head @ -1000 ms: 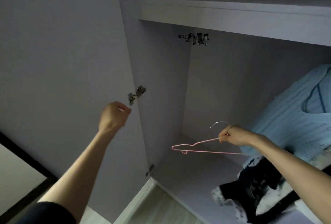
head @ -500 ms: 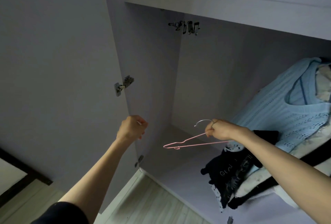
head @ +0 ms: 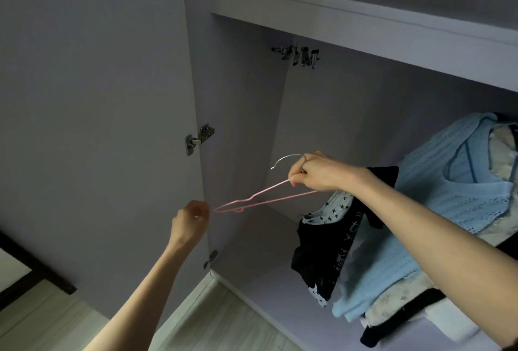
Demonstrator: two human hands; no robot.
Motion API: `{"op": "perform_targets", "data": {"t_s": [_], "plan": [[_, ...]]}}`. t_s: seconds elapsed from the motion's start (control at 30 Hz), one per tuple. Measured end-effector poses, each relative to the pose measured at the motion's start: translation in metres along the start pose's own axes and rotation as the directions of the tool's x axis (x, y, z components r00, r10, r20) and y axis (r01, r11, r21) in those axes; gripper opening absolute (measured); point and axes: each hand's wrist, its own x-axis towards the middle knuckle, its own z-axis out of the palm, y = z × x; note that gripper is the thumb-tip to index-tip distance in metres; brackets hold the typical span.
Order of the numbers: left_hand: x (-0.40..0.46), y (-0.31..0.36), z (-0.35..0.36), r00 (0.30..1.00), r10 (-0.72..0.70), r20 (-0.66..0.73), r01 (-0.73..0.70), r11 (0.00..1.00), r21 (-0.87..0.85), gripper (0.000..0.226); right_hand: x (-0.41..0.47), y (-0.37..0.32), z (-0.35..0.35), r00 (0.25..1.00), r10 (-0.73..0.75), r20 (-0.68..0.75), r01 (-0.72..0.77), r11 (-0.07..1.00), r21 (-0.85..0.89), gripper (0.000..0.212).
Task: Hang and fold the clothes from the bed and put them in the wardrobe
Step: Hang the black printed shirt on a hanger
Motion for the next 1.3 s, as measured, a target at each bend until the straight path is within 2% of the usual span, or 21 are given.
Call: {"op": "perform_targets", "data": {"t_s": [0.13, 0.23, 0.33, 0.47, 0.6, 0.7, 0.8, 0.83, 0.9, 0.97, 1.1, 1.17, 1.23, 1.3], "plan": [[0.009, 0.004, -0.006, 1.0, 0.024, -0.015, -0.025, 0.993, -0.113, 0.015, -0.015, -0.005, -0.016, 0.998, -0.069, -0.014, 0.069, 0.998, 0.001, 0.039], [0.024, 0.016, -0.009, 0.993, 0.107, 0.052, -0.099, 0.987, -0.13, 0.016, -0.025, -0.01, -0.007, 0.979, -0.19, 0.069, 0.202, 0.94, -0.274, 0.025], [0.038, 0.032, -0.004, 0.971, 0.184, 0.15, -0.178, 0.982, -0.057, 0.023, -0.034, -0.011, 0.007, 0.944, -0.305, 0.123, 0.326, 0.819, -0.473, 0.026], [0.041, 0.06, 0.02, 0.9, 0.299, 0.316, -0.319, 0.948, 0.01, 0.033, -0.04, -0.013, 0.021, 0.911, -0.388, 0.141, 0.384, 0.67, -0.635, 0.021], [0.04, 0.097, 0.05, 0.797, 0.439, 0.415, -0.489, 0.872, 0.018, 0.045, -0.053, -0.015, 0.02, 0.874, -0.449, 0.187, 0.438, 0.559, -0.705, 0.009], [0.041, 0.122, 0.065, 0.741, 0.524, 0.42, -0.573, 0.819, -0.011, 0.053, -0.067, -0.015, 0.01, 0.855, -0.492, 0.162, 0.437, 0.516, -0.737, 0.013], [0.037, 0.138, 0.08, 0.696, 0.549, 0.463, -0.61, 0.792, -0.023, 0.057, -0.081, -0.015, 0.011, 0.838, -0.52, 0.165, 0.444, 0.474, -0.76, 0.016], [0.035, 0.14, 0.087, 0.684, 0.546, 0.484, -0.616, 0.787, -0.017, 0.05, -0.085, -0.015, 0.01, 0.829, -0.535, 0.166, 0.457, 0.474, -0.753, 0.017], [0.032, 0.137, 0.1, 0.719, 0.492, 0.491, -0.597, 0.799, 0.073, 0.009, -0.091, -0.016, 0.009, 0.812, -0.567, 0.141, 0.467, 0.485, -0.739, 0.019], [0.03, 0.13, 0.105, 0.786, 0.439, 0.435, -0.543, 0.827, 0.147, 0.026, -0.097, -0.015, 0.007, 0.814, -0.568, 0.117, 0.462, 0.513, -0.723, 0.02], [0.036, 0.108, 0.1, 0.844, 0.343, 0.412, -0.455, 0.865, 0.212, 0.017, -0.108, -0.008, 0.011, 0.831, -0.555, 0.034, 0.418, 0.585, -0.695, 0.016], [0.039, 0.091, 0.092, 0.86, 0.295, 0.416, -0.429, 0.859, 0.278, 0.022, -0.114, -0.006, 0.013, 0.845, -0.533, -0.037, 0.388, 0.66, -0.644, 0.015], [0.046, 0.072, 0.08, 0.895, 0.229, 0.384, -0.364, 0.871, 0.329, 0.025, -0.115, 0.0, 0.013, 0.854, -0.504, -0.129, 0.379, 0.773, -0.508, 0.013], [0.053, 0.058, 0.067, 0.928, 0.157, 0.339, -0.265, 0.916, 0.301, 0.024, -0.111, 0.009, 0.009, 0.901, -0.391, -0.187, 0.295, 0.869, -0.396, 0.023]]}}
